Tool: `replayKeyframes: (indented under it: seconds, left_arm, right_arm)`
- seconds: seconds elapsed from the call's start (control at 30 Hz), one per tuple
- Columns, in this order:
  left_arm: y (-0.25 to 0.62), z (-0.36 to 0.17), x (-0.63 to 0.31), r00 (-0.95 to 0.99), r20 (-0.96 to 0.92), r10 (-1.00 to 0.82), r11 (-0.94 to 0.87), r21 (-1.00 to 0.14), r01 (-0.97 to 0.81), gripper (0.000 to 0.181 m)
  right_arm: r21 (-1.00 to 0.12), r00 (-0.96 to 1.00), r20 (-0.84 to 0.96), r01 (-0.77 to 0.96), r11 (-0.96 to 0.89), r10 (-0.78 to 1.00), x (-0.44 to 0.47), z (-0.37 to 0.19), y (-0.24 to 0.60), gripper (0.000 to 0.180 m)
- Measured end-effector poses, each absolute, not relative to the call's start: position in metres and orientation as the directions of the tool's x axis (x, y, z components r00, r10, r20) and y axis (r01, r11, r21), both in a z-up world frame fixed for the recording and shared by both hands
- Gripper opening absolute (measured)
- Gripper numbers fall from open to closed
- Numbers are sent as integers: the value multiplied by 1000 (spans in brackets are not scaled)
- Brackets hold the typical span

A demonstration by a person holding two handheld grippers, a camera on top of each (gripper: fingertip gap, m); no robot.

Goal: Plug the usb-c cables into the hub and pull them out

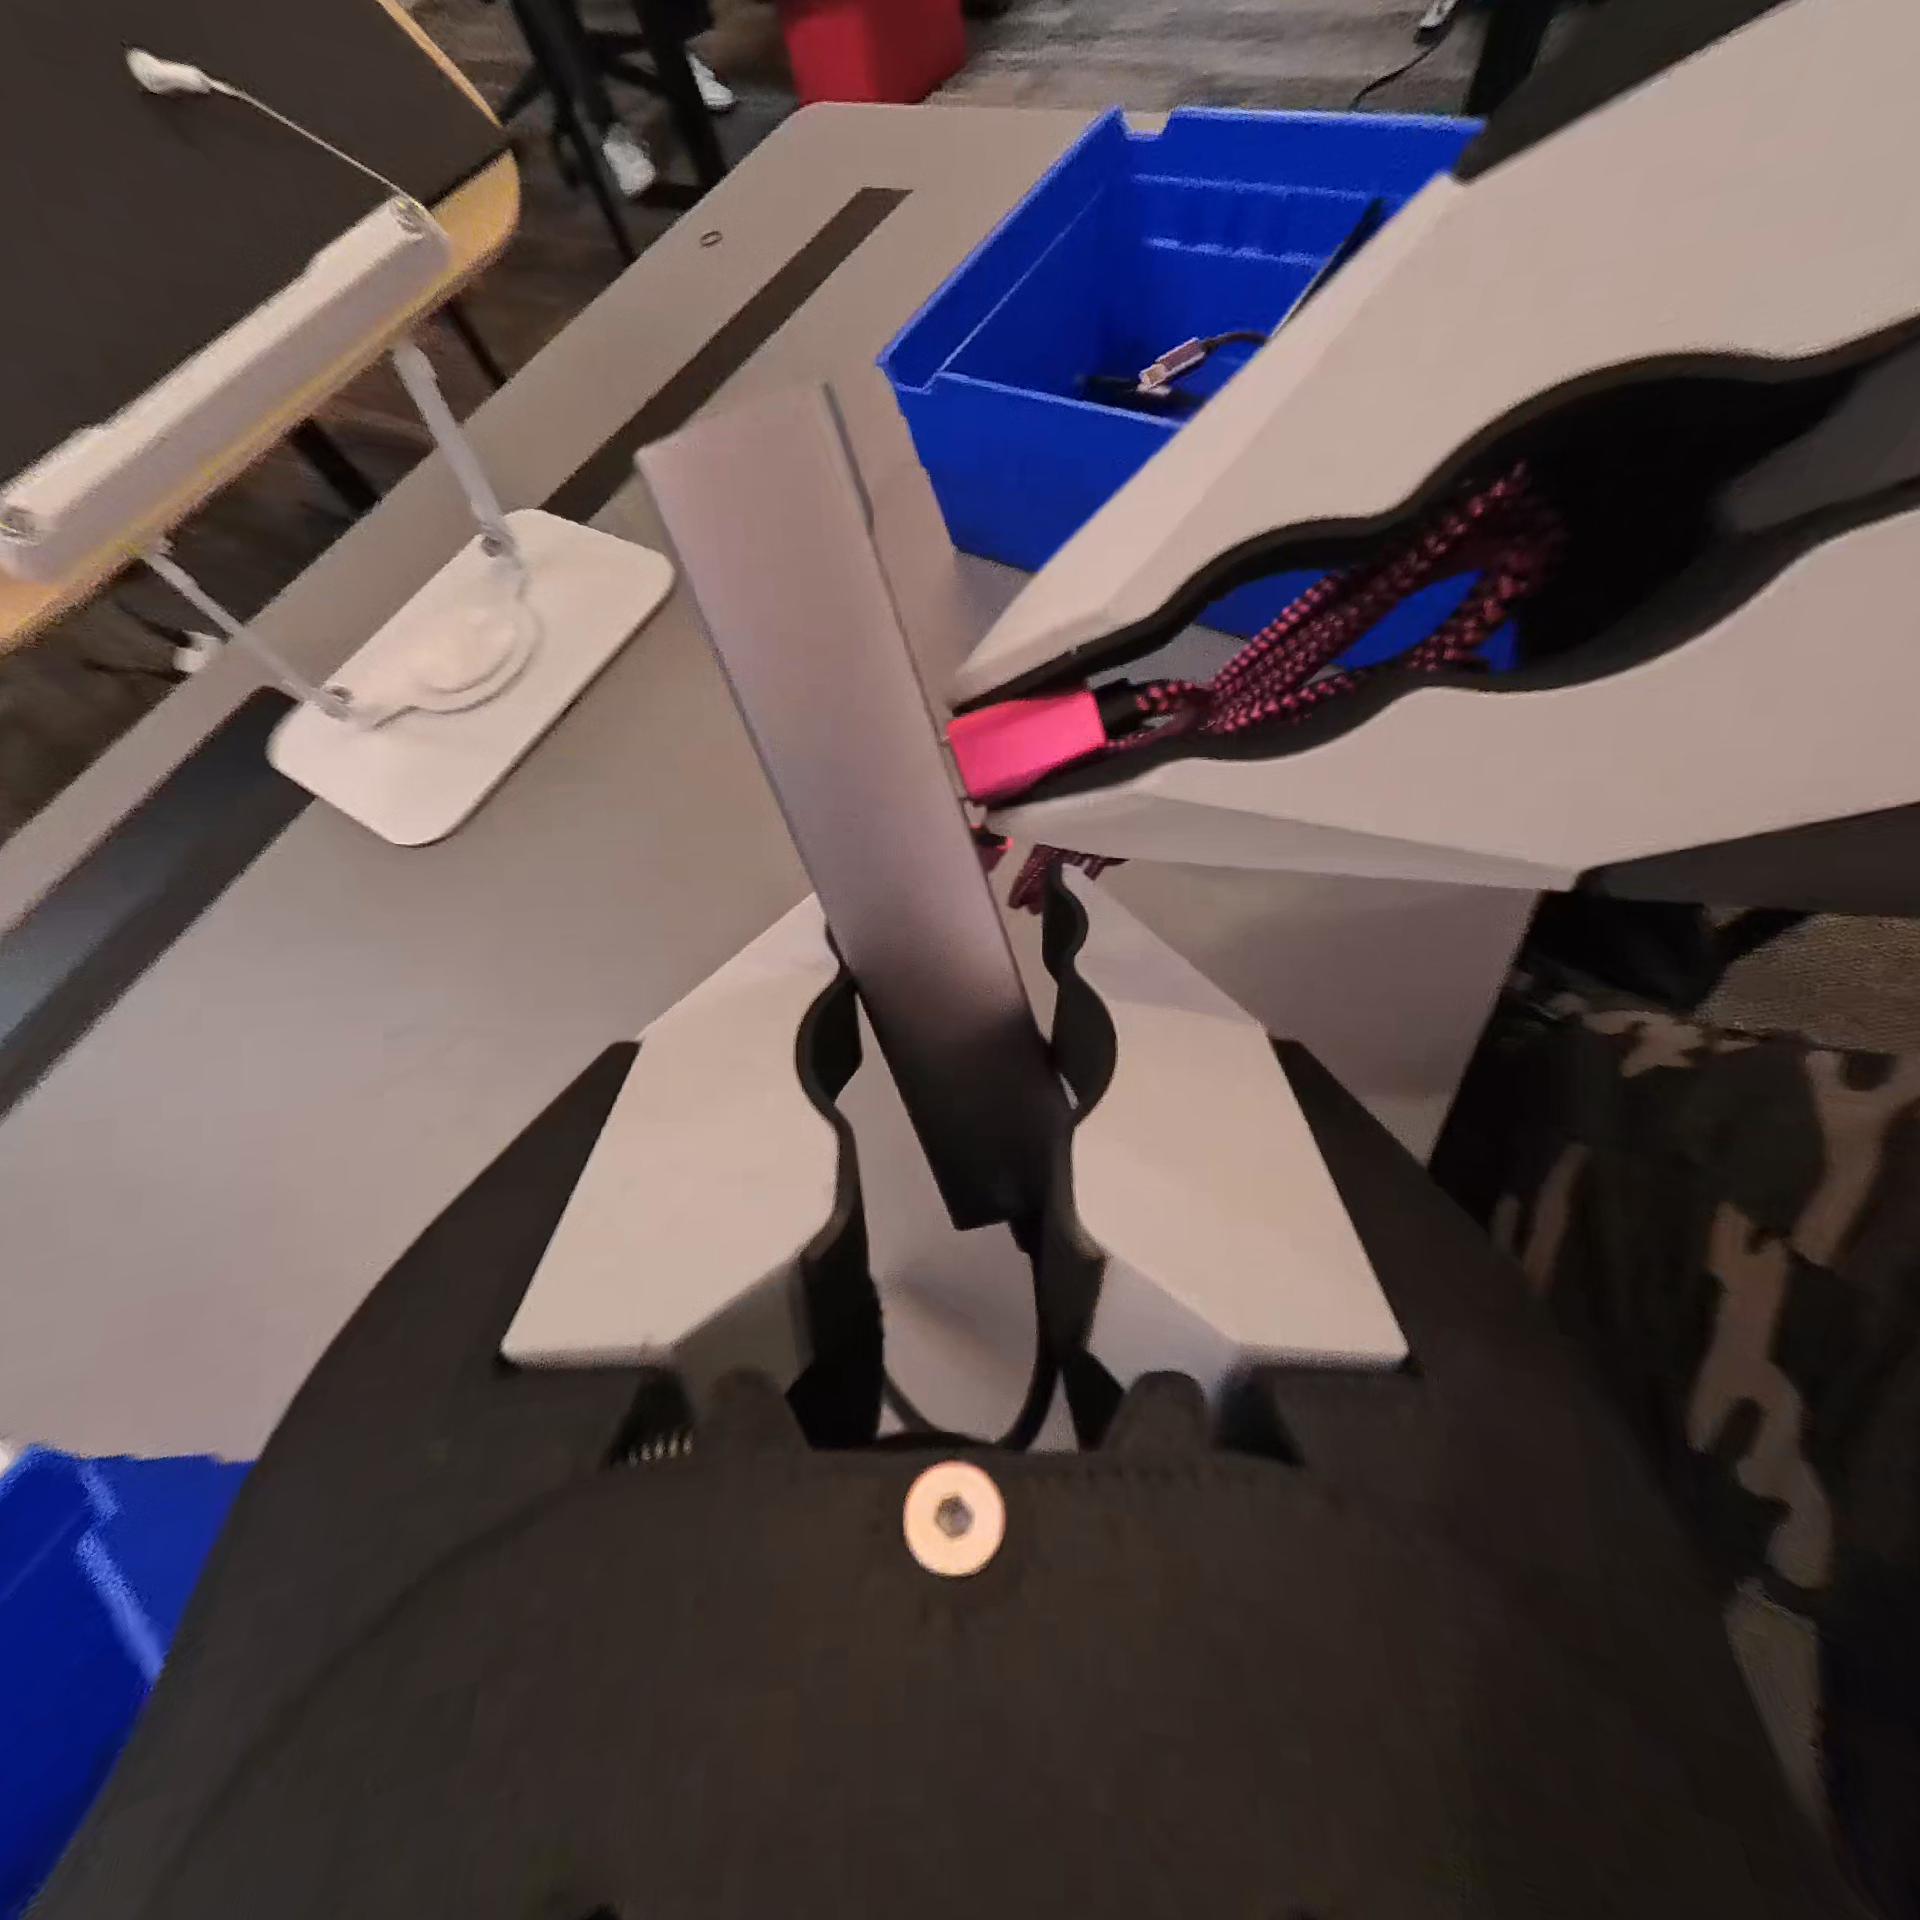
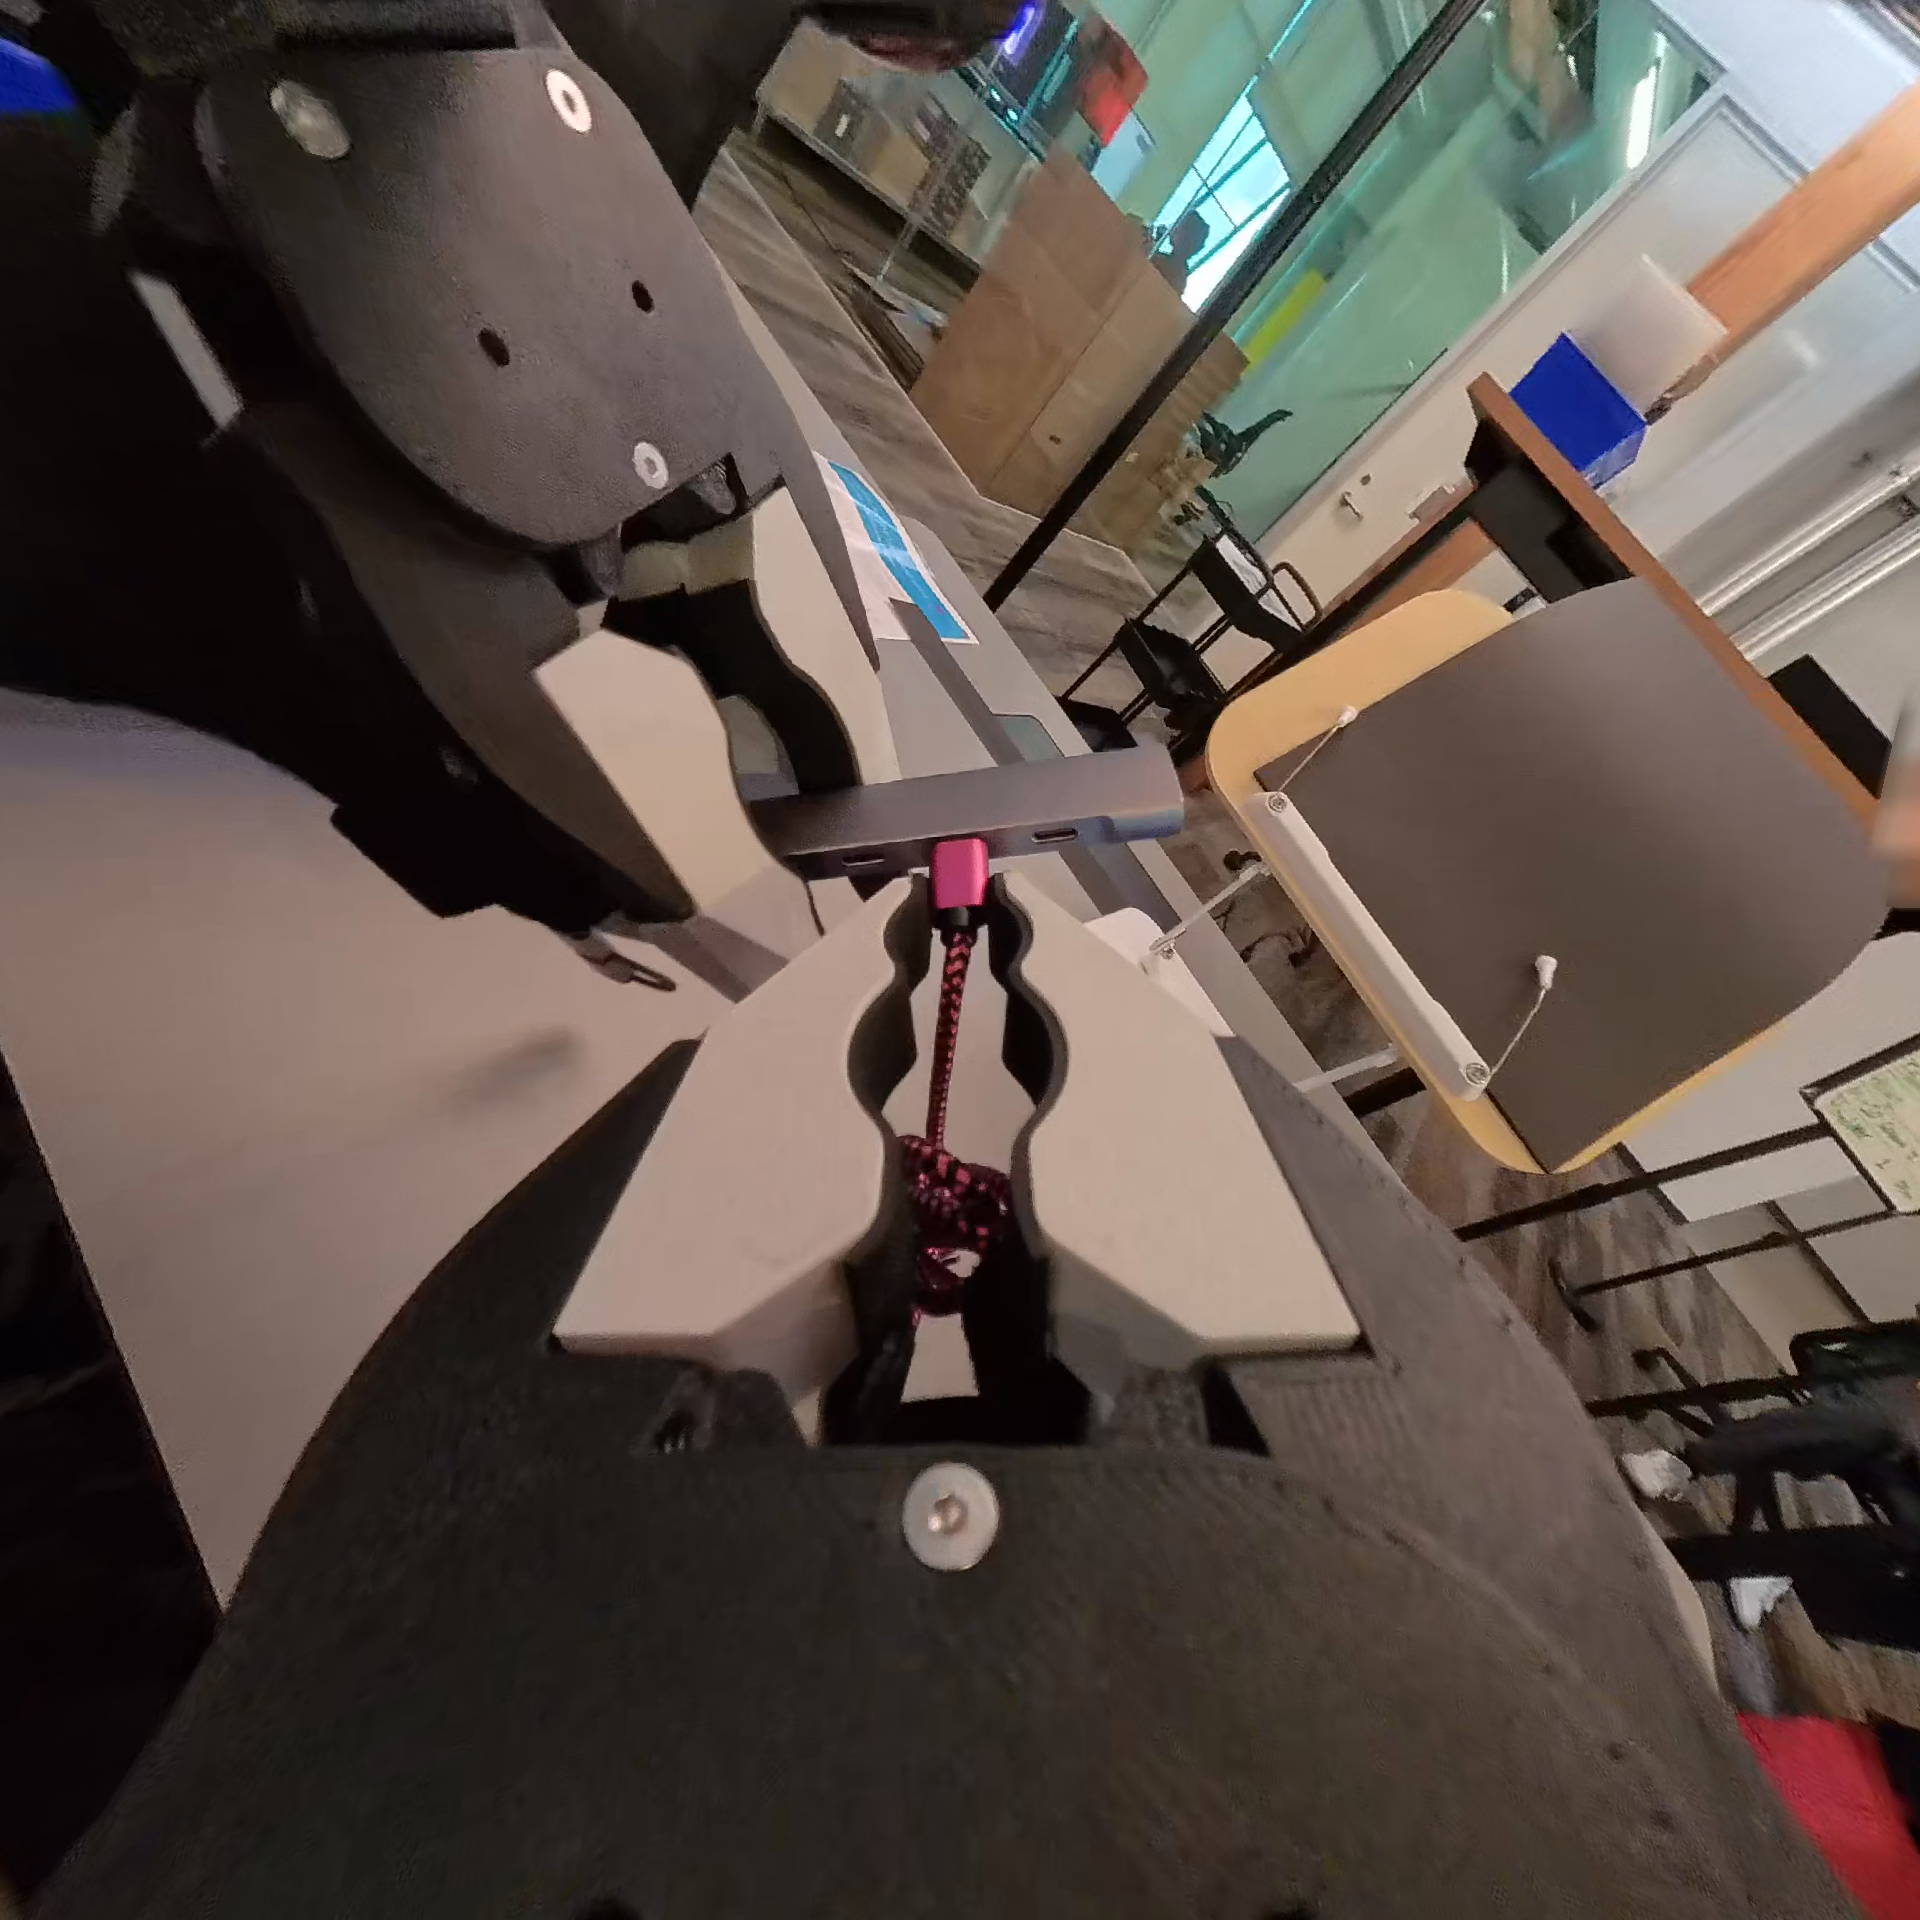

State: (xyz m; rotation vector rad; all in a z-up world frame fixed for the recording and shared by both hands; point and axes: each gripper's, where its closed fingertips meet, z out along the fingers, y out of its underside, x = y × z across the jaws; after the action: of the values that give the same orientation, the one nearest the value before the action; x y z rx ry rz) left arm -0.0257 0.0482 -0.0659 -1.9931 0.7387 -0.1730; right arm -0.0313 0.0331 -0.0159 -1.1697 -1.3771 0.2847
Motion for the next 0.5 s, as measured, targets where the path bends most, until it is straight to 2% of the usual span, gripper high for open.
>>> replayKeyframes:
  seconds: [0.1, 0.3, 0.4, 0.5]
  left_arm:
    - [45, -61, -21, 799, -19, -601, -394, -863, -317, 24]
    - [36, -64, -9, 701, 273, -659, -526, -834, -169, 23]
    - [34, -63, -6, 646, 386, -658, -566, -819, -88, 22]
    - [32, -58, -4, 577, 483, -658, -594, -804, -5, 23]
  right_arm:
    - [-755, 227, 625, 416, 506, 747, -31, -14, 30, 9]
    - [-686, 181, 715, 372, 626, 676, -32, -10, 23, 19]
    - [-696, 177, 703, 373, 614, 689, -32, -15, 24, 18]
    - [-756, 214, 635, 370, 539, 743, -28, -16, 31, 22]
